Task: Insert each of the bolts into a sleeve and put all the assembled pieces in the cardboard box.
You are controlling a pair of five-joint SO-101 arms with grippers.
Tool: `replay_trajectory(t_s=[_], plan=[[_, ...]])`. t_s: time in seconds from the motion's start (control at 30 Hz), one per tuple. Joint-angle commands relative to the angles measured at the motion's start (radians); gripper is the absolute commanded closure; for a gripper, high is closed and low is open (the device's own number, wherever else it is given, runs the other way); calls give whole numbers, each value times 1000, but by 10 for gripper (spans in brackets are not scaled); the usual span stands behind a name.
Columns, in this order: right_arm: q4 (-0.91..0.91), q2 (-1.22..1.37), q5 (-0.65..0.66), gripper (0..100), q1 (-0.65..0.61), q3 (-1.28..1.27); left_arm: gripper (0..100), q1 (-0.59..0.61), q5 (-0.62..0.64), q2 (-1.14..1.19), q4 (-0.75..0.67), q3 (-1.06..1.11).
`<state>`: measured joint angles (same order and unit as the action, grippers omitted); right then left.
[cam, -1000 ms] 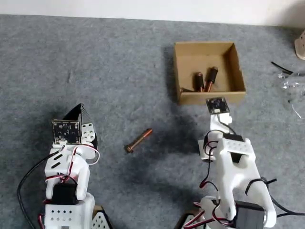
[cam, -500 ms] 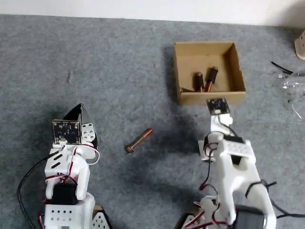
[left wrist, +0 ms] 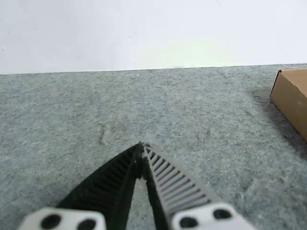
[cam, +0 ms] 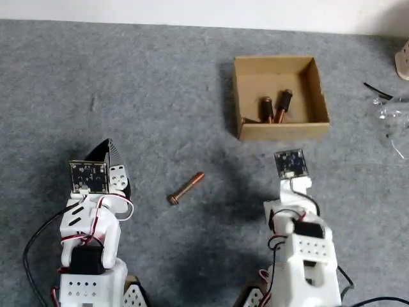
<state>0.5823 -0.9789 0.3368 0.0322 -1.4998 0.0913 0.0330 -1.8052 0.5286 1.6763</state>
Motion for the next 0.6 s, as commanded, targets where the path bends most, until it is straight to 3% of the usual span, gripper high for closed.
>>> replay_trajectory(t_s=[0.0, 0.57], plan=[[-24, -99, 9, 994, -15, -18, 993, -16, 3, -12, -18, 19], [-22, -229, 3, 994, -7, -74, 993, -16, 3, -12, -18, 19]])
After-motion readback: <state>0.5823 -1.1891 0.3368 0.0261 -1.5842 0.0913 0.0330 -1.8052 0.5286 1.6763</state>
